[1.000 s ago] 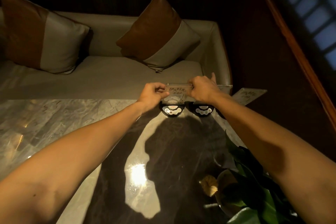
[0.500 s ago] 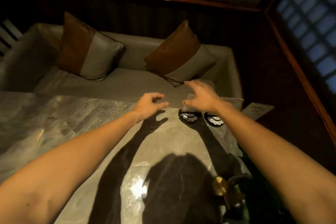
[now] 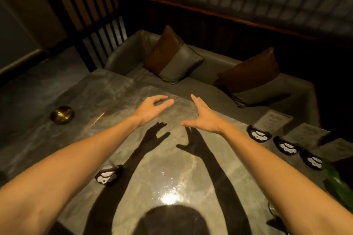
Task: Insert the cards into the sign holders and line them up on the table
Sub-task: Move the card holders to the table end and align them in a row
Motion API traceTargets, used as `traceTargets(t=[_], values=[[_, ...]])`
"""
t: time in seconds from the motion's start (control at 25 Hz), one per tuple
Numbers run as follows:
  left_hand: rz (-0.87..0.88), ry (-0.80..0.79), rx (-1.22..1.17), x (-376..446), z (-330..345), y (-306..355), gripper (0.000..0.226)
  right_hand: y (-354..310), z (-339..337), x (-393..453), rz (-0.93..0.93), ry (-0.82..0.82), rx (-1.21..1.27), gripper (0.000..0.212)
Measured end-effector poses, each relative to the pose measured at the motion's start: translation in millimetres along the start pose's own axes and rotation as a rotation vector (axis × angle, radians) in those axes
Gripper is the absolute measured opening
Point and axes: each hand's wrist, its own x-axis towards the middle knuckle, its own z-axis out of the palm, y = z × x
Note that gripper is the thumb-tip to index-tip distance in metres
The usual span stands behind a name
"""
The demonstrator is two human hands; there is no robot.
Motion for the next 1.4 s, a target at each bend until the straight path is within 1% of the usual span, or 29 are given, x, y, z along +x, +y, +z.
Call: traceTargets(t=[0.28,0.44,0.56,0.64,0.72,0.8,0.84,0.92,0.96,1.0,1.08,1.16,1.28,1.4], values=[[-0.099,0.202,-0.106,-89,-101,-90,0.057,-90,113,19,-0.095,-0.132,0.017,0.131],[-0.166,0.266,-0.162,-128,-129,-146,0.058,-120,175,20,-0.136,-0.134,0.073,0.131],[-0.231,0.298,-0.300,-151,-135,-185,0.051,-135,218,22,-0.150,-0.159,0.151,0.129],[-0.257,0.265,-0.328,-165,-136,-206,0.044,-140,246,25,-0.146,-0.187,0.216,0.119],[-0.293,0.208,-0.350,-175,-135,-228,0.040,-145,268,22,-0.128,-0.226,0.283,0.104],[-0.320,0.161,-0.354,-184,-134,-246,0.038,-150,286,20,-0.093,-0.242,0.328,0.083],[-0.326,0.146,-0.335,-187,-132,-256,0.038,-150,293,20,-0.077,-0.232,0.353,0.068],[-0.334,0.124,-0.289,-191,-126,-268,0.033,-150,303,21,-0.044,-0.188,0.381,0.035],[-0.325,0.122,-0.276,-192,-123,-270,0.029,-150,306,23,-0.033,-0.168,0.393,0.024],[-0.317,0.136,-0.261,-192,-122,-273,0.025,-150,306,23,-0.018,-0.155,0.414,0.018],[-0.297,0.166,-0.229,-188,-120,-277,0.017,-149,303,24,0.015,-0.167,0.489,0.013],[-0.270,0.143,-0.208,-182,-119,-269,0.012,-144,294,25,0.048,-0.177,0.555,0.015],[-0.241,0.118,-0.252,-166,-112,-246,0.020,-132,277,24,0.082,-0.158,0.614,0.022],[-0.234,0.095,-0.328,-144,-97,-220,0.022,-116,252,20,0.097,-0.114,0.673,0.024]])
